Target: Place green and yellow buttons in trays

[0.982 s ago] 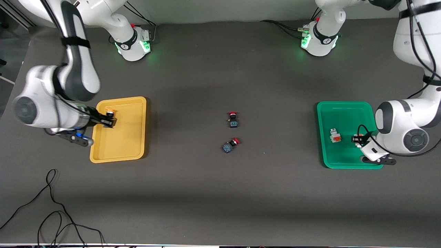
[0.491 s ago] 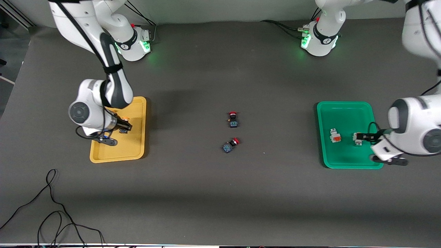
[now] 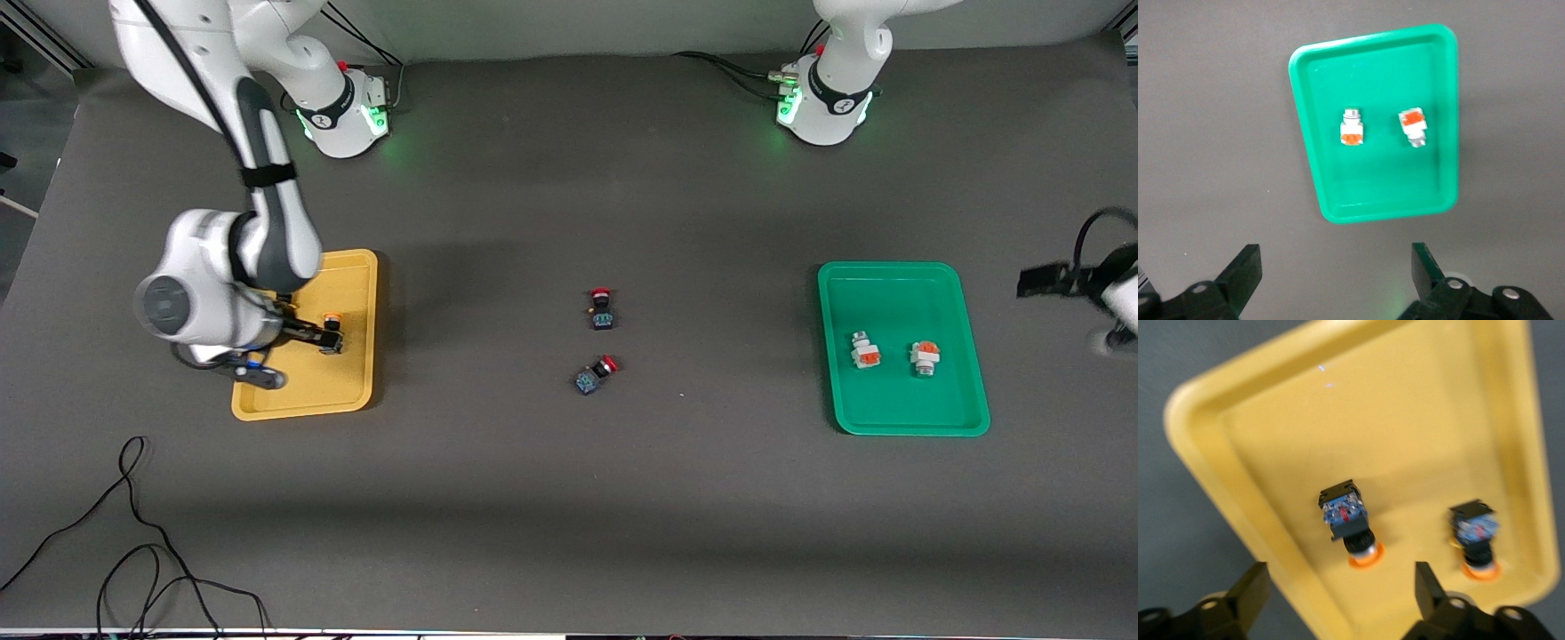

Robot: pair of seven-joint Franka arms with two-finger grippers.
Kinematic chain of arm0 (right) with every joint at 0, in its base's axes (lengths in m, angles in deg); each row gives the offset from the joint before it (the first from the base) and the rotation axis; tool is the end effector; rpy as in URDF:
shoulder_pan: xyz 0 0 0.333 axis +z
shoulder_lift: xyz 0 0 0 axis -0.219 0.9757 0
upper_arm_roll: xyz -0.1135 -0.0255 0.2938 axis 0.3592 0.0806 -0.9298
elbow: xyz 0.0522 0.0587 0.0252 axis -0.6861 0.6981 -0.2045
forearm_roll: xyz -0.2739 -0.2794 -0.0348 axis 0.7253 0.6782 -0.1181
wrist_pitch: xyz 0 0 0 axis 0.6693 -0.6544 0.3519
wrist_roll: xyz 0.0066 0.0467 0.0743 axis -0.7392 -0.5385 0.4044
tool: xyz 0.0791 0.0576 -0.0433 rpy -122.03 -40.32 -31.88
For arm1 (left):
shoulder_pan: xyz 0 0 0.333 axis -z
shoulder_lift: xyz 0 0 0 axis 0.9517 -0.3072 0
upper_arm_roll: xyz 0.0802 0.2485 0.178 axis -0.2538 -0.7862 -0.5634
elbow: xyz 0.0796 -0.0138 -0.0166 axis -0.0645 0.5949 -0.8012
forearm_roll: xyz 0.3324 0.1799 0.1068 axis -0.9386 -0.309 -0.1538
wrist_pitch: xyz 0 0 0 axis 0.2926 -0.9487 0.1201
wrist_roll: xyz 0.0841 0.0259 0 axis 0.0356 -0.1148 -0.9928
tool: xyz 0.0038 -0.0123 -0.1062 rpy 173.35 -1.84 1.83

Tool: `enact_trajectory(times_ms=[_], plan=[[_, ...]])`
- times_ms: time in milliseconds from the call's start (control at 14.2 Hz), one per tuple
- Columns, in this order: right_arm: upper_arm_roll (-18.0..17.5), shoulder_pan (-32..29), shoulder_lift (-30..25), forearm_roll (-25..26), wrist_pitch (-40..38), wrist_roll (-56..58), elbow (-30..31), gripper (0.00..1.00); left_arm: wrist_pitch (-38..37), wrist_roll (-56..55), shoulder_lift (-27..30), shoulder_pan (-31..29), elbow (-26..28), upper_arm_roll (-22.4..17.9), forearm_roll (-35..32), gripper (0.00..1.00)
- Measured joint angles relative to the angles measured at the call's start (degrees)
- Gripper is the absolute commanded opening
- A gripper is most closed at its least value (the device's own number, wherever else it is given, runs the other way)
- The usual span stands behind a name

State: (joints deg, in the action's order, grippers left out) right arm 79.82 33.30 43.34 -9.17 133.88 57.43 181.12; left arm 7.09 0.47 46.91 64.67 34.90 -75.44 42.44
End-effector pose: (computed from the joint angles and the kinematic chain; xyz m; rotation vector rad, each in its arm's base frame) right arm 0.5612 0.0272 0.2928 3.0376 -0.5438 -0.3898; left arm 0.5828 0.0810 0.5321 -3.0735 0.2468 0.3138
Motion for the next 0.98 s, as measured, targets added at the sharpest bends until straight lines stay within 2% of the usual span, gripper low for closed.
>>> enact_trajectory(times_ms=[211,351,561,772,912,982], plan=[[6.89,-0.02,-4.63,0.22,-13.25,4.44,-9.63,1.0,-1.86,-3.68,4.36,2.86,0.1,0.84,1.36,1.0],[9.53,-0.13,-8.62,2.73,-17.7,5.83,-14.09,1.0,-3.11,-7.72,6.04,6.7,0.18,1.15,1.61,1.0],[9.71,0.02,-14.33,7.16,-19.18,5.89,-15.96,1.0,-3.95,-11.2,7.71,10.34,0.28,1.2,2.47,1.0],[9.44,1.23,-16.65,9.96,-20.26,5.78,-15.91,1.0,-4.79,-11.79,8.43,10.74,0.37,1.16,2.7,1.0],[7.41,0.58,-17.58,10.82,-20.27,5.7,-15.91,1.0,-5.09,-11.8,8.48,10.74,0.41,1.1,2.8,1.0],[4.38,-1.7,-18.49,11.98,-20.4,5.61,-15.9,1.0,-5.1,-11.81,8.48,10.74,0.44,1.04,2.97,1.0]])
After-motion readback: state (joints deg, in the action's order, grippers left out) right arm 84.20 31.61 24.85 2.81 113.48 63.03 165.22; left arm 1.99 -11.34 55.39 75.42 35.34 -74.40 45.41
